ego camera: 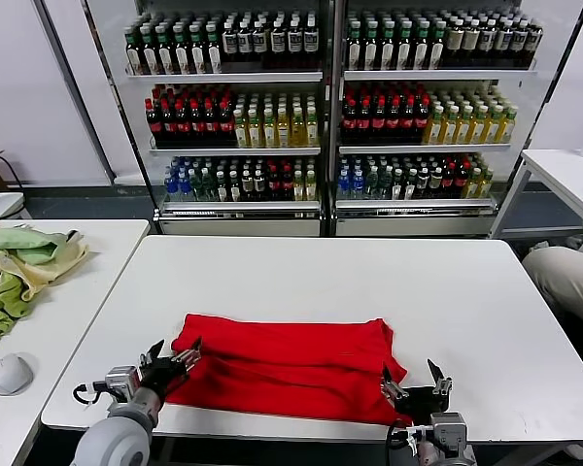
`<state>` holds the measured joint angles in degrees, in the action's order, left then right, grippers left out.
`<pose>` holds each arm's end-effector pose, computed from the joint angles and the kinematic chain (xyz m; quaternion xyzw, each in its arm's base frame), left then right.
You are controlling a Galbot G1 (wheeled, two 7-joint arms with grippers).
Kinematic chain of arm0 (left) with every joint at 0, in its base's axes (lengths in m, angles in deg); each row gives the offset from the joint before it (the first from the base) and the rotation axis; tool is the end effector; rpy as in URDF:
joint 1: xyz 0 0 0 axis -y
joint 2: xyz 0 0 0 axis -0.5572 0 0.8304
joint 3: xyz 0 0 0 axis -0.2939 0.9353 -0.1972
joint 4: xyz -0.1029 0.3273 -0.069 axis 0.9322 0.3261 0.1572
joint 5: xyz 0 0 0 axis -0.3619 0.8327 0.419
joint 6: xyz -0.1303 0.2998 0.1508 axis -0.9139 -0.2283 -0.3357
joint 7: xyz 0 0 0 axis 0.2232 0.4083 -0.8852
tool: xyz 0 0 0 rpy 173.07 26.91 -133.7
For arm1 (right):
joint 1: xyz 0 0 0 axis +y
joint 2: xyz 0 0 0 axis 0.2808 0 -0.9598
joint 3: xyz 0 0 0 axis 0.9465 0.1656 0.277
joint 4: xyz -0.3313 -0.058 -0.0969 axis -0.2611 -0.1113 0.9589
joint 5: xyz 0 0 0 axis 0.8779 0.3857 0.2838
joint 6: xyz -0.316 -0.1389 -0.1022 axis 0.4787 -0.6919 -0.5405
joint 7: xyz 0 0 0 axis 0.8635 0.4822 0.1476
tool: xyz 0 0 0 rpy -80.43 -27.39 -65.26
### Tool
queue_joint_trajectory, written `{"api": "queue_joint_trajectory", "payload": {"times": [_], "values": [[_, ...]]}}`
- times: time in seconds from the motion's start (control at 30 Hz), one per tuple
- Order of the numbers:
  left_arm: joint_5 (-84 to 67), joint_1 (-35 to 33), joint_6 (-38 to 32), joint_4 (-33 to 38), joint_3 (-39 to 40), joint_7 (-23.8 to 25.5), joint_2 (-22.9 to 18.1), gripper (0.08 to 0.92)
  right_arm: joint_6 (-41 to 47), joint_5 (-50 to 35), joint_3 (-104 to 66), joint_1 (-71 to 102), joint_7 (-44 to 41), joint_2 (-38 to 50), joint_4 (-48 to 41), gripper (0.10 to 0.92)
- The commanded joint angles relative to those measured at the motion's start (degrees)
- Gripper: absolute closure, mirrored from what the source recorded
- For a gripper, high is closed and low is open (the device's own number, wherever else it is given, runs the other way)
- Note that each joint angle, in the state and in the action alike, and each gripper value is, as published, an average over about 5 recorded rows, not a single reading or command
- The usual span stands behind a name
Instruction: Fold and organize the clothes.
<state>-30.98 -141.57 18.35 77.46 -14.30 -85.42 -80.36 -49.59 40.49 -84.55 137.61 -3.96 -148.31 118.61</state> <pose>0.2488 0.0604 -0.2894 0.0270 -0.9654 0.0535 0.2539 0.1604 0.0099 -0.2411 -0.0077 -0.9758 0.0669 0.2080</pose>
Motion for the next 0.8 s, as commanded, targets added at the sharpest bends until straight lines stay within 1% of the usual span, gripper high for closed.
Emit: {"api": "queue_joint_trajectory", "payload": {"times": [0.03,0.13,0.23,0.6,0.8], "values": [[-2.3,0.4,1.6,-0.5,2.8,-9.9,-3.1,0.178,-0.1,0.8,0.0,0.5,0.0,-0.5,0.3,0.203],[-2.1,0.0,1.6,0.3,2.9,-9.3,-3.2,0.197,0.0,0.8,0.0,0.6,0.0,-0.6,0.4,0.203],[-1.7,-0.3,1.7,0.9,3.4,-9.0,-3.4,0.261,0.0,0.7,0.0,0.7,0.0,-0.6,0.4,0.203],[0.6,0.6,1.6,-0.5,5.0,-7.8,-5.1,0.562,0.1,0.7,0.0,0.6,0.1,-0.7,0.8,0.203],[2.4,0.9,1.6,-1.9,5.3,-7.4,-5.2,0.735,0.2,0.7,-0.3,0.6,0.2,-0.5,1.5,0.203]]}}
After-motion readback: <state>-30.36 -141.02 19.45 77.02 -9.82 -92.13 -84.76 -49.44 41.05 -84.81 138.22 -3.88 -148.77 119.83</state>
